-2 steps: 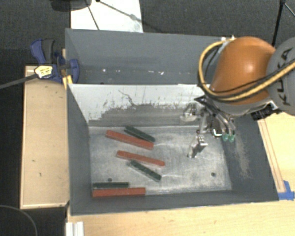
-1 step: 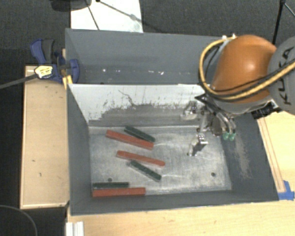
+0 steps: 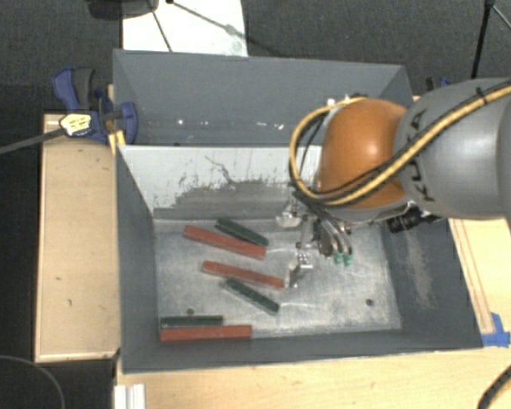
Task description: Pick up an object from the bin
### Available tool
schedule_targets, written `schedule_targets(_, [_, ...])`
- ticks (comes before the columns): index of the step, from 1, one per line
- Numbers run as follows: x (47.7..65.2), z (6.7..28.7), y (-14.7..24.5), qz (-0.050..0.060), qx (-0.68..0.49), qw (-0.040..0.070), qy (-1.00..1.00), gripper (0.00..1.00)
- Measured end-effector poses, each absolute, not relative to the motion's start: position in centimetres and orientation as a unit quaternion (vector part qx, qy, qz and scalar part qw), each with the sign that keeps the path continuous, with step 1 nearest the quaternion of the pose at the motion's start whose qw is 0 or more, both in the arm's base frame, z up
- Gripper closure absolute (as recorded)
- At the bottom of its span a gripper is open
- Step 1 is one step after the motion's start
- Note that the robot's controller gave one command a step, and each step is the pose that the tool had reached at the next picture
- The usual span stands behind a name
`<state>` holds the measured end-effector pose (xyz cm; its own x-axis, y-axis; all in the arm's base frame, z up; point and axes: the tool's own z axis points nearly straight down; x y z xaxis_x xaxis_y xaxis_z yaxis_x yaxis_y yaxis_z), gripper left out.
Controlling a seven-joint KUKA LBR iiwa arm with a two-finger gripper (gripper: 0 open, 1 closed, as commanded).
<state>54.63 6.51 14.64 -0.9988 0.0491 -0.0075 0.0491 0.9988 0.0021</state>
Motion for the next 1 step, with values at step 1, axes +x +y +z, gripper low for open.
schedule_targets(1, [51.97,15.66,11.23,0.000,-0.045,0.000,0.999,0.00])
